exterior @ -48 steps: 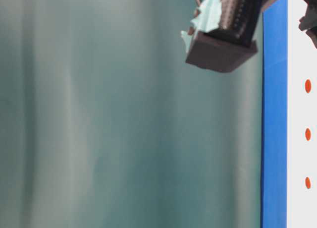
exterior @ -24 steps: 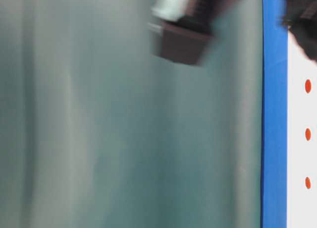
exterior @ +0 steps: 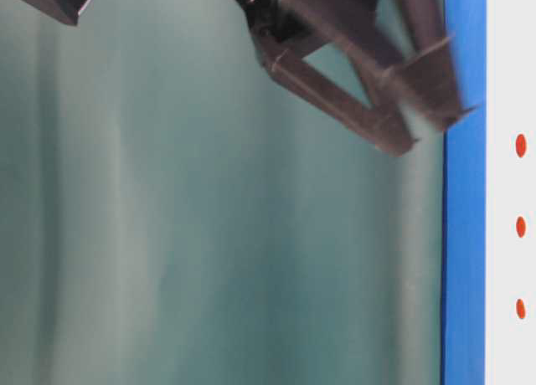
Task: Hit the mark with a hammer.
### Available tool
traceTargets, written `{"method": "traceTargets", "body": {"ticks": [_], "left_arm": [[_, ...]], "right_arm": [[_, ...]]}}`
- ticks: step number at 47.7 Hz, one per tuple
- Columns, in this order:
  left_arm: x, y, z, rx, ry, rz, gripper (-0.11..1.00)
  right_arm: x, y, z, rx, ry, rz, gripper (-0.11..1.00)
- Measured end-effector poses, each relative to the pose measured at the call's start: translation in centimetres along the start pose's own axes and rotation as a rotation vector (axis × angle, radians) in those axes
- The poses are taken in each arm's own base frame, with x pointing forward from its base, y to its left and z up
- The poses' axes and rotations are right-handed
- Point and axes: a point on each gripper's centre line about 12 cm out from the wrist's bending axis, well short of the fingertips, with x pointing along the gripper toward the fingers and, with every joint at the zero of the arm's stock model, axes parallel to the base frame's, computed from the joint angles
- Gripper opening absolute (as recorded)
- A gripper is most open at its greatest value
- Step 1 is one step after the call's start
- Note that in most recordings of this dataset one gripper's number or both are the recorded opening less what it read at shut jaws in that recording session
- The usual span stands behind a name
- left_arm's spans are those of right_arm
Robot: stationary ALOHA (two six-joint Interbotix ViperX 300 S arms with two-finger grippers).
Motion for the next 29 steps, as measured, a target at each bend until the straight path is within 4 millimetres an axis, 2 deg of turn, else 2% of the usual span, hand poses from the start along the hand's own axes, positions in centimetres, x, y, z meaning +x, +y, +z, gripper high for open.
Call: {"method": "traceTargets", "body": {"ticks": [10, 19, 29], "left_arm": [[0.0, 0.0, 0.0, 0.002, -0.002, 0.000, 0.85], [0.0, 0.0, 0.1, 0.012, -0.003, -0.001, 0.85], [0.0, 0.0, 0.0, 0.012, -0.003, -0.001, 0.85]], "right_arm": [[-0.5, -4.2, 0.8, 0.032, -0.016, -0.089, 0.78], [-2.4, -8.1, 1.4, 0.038, -0.011, -0.138, 0.78], [-5.3, -9.6, 1.6, 0.043, -0.027, -0.137, 0.78]]}}
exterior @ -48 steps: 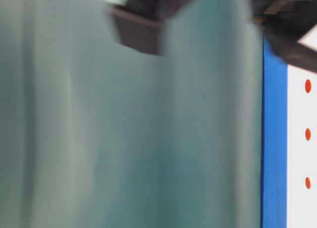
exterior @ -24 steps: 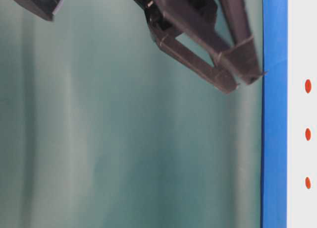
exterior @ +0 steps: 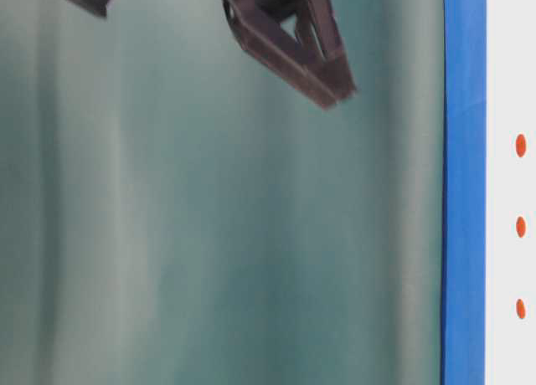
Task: Hit the mark with a hammer.
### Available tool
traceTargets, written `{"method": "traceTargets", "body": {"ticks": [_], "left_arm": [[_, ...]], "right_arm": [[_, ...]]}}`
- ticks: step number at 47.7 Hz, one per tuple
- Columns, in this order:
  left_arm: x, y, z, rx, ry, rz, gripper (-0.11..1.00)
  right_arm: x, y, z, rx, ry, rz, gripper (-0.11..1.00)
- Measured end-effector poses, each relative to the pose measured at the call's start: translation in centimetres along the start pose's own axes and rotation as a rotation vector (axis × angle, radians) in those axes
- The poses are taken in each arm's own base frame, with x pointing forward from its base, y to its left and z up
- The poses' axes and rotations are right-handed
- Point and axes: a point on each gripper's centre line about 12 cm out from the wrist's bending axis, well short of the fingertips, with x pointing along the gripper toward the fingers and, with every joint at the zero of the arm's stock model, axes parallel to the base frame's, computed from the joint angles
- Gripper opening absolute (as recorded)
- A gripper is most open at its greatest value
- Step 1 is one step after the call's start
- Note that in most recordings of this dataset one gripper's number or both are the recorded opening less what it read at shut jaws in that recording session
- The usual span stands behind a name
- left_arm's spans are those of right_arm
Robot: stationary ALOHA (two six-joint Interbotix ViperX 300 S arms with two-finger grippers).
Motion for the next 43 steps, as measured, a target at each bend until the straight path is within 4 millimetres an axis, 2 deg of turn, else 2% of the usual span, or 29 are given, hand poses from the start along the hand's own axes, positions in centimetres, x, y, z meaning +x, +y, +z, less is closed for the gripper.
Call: {"method": "traceTargets", "body": {"ticks": [10, 16, 22, 34, 43], "left_arm": [[-0.6, -0.1, 0.3, 0.044, -0.025, -0.007, 0.84], [-2.0, -0.5, 0.6, 0.110, -0.082, -0.027, 0.84], [-3.7, -0.5, 0.5, 0.149, -0.144, -0.037, 0.84], [-6.8, -0.3, -0.9, 0.174, -0.229, -0.045, 0.84], [-7.5, 0.0, -2.4, 0.174, -0.207, -0.043, 0.84]], "right_arm": [[-3.7, -0.5, -0.3, -0.014, -0.048, 0.026, 0.77], [-6.5, -0.7, -0.7, -0.024, -0.101, 0.050, 0.77], [-8.7, -1.0, -1.9, -0.029, -0.132, 0.065, 0.77], [-11.2, -1.9, -6.1, -0.028, -0.147, 0.068, 0.77], [-12.0, -2.5, -8.3, -0.017, -0.155, 0.056, 0.77]]}}
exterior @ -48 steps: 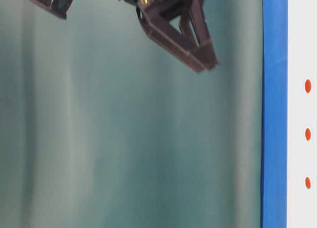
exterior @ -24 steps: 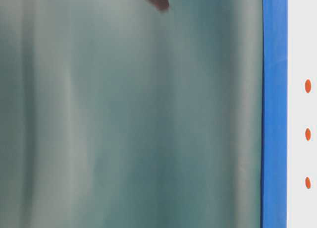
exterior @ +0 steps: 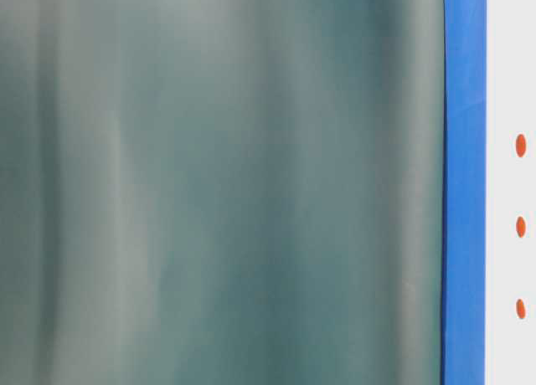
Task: Hit the mark with a hammer.
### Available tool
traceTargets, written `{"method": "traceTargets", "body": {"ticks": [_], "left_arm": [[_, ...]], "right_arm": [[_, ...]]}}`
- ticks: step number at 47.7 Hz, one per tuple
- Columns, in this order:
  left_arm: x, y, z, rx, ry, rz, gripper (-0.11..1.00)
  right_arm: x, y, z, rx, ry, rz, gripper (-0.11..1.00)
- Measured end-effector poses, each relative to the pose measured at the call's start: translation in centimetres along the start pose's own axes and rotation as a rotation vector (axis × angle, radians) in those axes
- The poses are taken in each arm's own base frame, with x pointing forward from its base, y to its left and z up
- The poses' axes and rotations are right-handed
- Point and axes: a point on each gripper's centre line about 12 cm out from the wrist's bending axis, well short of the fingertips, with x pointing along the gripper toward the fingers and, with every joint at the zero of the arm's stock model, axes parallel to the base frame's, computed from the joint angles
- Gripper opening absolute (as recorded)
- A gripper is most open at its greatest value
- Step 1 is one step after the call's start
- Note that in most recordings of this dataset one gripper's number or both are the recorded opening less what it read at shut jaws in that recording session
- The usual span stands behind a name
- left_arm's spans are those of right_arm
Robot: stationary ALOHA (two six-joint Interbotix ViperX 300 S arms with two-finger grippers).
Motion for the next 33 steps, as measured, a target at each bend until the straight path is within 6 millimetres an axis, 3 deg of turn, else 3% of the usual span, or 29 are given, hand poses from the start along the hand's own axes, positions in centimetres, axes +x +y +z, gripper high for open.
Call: {"method": "traceTargets", "body": {"ticks": [12, 33], "left_arm": [[0.0, -0.3, -1.1, 0.008, 0.026, -0.021, 0.82], [-0.1, -0.8, -1.1, 0.022, 0.023, -0.055, 0.79]], "right_arm": [[-0.7, -0.2, -2.1, -0.009, 0.002, -0.001, 0.77], [-0.8, -0.2, -2.4, -0.018, -0.020, -0.010, 0.72]]}}
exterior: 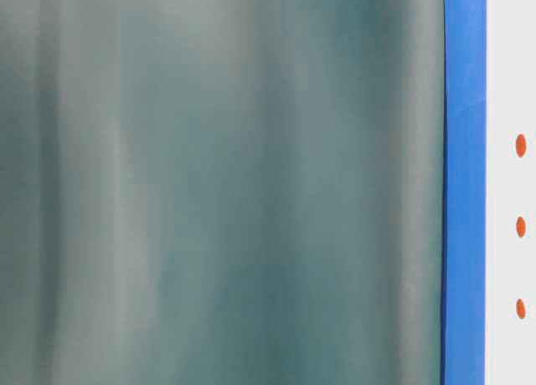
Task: Hit the mark with a hammer.
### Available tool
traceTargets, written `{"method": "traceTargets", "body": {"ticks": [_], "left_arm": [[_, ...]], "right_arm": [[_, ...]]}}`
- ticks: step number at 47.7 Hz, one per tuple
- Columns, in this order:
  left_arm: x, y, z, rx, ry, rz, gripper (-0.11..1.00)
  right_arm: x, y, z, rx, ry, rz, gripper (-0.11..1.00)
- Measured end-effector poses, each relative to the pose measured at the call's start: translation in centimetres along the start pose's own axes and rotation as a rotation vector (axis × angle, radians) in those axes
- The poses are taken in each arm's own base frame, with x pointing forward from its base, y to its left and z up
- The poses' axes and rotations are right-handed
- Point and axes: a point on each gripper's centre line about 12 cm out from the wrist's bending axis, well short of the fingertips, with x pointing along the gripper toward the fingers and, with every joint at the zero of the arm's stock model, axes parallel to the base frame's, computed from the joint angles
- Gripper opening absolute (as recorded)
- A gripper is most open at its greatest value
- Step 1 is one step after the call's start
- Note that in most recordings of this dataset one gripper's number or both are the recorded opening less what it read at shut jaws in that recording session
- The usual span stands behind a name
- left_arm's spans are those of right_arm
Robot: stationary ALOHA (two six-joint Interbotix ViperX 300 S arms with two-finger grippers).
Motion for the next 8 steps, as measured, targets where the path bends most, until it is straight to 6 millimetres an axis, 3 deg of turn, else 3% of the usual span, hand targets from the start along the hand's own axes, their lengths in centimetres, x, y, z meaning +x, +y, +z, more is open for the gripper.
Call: {"method": "traceTargets", "body": {"ticks": [8], "left_arm": [[-0.01, -0.02, -0.11, 0.020, 0.002, -0.002, 0.79]], "right_arm": [[0.00, 0.01, 0.01, 0.000, -0.001, 0.000, 0.72]]}}
